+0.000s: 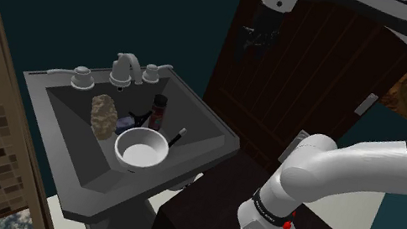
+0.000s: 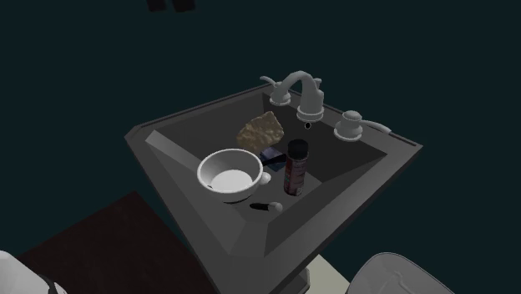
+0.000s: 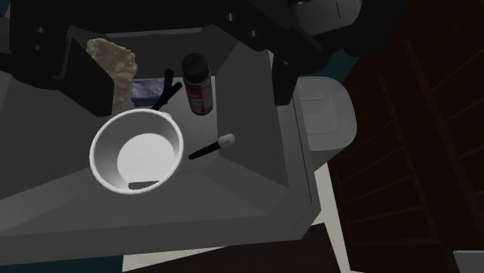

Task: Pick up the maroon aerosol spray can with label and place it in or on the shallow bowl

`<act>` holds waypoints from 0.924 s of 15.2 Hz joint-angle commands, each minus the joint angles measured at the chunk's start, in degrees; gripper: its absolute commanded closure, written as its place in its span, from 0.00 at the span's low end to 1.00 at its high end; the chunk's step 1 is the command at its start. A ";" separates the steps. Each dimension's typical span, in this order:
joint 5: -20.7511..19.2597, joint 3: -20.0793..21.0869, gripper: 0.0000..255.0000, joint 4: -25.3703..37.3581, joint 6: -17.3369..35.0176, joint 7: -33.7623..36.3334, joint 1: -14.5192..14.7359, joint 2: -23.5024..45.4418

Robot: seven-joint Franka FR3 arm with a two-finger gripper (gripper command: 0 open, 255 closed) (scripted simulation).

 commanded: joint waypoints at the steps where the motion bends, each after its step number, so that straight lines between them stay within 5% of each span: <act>1: 0.00 0.00 0.00 0.00 0.00 0.00 0.00 0.00; 14: 3.84 -4.92 0.00 0.33 20.16 -0.85 0.21 22.87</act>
